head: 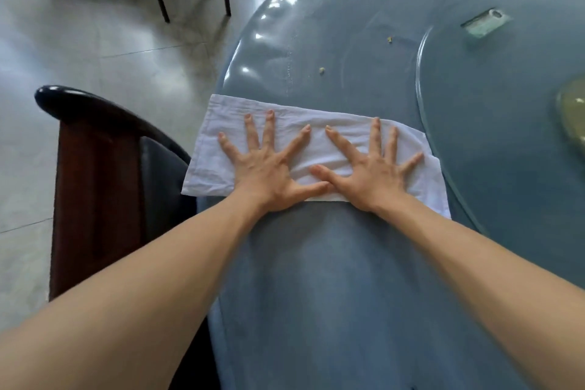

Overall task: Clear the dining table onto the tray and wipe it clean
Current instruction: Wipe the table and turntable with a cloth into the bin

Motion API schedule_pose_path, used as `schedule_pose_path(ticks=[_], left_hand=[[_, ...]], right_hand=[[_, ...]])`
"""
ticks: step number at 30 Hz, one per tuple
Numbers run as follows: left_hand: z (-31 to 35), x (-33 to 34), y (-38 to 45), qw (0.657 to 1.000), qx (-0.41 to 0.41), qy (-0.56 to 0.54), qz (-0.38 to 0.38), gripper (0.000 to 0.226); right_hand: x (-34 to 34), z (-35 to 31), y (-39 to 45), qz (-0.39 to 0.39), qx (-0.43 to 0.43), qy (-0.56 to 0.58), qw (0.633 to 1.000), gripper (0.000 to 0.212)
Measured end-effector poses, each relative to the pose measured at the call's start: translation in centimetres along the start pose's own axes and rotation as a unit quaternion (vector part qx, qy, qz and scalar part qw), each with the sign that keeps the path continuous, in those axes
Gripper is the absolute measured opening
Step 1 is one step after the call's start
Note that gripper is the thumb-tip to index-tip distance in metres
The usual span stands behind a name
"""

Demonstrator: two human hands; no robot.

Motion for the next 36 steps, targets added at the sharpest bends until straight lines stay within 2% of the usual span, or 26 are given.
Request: schedule_pose_path(ticks=[16,21,30,36], left_hand=[[-3.7,-2.5,16.2,0.995,0.095,0.008,0.013,0.105],[-3.8,-3.3,21.6,0.992,0.126,0.001,0.004,0.106],[-3.5,-5.6,34.2,0.976,0.215,0.021,0.018,0.108],[-2.4,-6.1,38.4,0.966,0.256,0.027,0.017,0.109]], right_hand=[[-2.6,-3.3,12.9,0.022,0.093,0.028,0.995,0.086],[-3.9,-3.6,17.3,0.014,0.126,0.035,0.991,0.086],[-6.3,-4.1,26.1,0.052,0.211,0.077,0.973,0.085],[-7.2,-3.7,28.8,0.06,0.246,0.087,0.964,0.091]])
Point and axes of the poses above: each hand's wrist, its own y-axis towards the middle knuckle, its own x-axis out of the palm, z = x × y, the point moved 5 cm from there along y, towards the middle knuckle, and after that the axes turned 11 degrees about y, right-handed, at the moved point
